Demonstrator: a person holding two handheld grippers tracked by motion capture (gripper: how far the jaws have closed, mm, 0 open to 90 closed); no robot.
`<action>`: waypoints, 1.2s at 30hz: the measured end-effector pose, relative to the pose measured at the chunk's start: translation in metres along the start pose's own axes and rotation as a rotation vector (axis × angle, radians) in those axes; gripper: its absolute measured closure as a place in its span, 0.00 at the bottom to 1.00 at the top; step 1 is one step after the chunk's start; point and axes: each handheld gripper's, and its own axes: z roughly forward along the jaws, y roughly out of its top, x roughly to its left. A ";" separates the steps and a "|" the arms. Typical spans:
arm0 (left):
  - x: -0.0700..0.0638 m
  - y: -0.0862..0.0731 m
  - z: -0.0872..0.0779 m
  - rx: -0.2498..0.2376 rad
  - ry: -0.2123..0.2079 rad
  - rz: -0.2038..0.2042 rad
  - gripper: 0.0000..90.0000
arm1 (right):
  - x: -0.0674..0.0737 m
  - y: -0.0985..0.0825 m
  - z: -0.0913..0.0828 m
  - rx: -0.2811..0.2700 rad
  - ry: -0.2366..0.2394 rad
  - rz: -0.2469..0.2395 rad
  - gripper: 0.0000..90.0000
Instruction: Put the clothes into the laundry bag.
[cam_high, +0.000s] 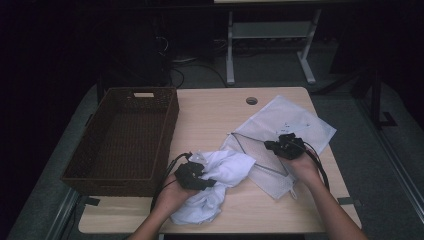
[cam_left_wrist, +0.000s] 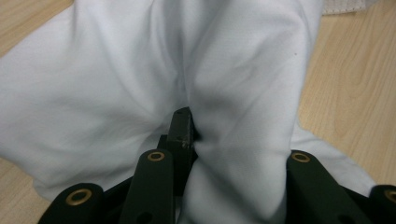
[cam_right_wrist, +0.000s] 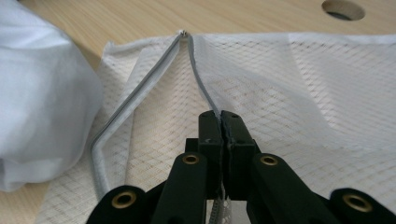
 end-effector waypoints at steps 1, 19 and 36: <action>0.000 0.000 0.000 0.000 0.000 0.000 0.75 | 0.000 0.001 -0.002 -0.008 -0.001 -0.001 0.97; 0.000 0.001 0.000 0.003 0.002 0.001 0.75 | 0.001 0.031 -0.049 -0.164 -0.031 -0.012 0.98; -0.014 0.029 -0.038 -0.100 0.018 -0.023 0.81 | 0.011 0.036 -0.044 -0.161 -0.010 -0.024 0.98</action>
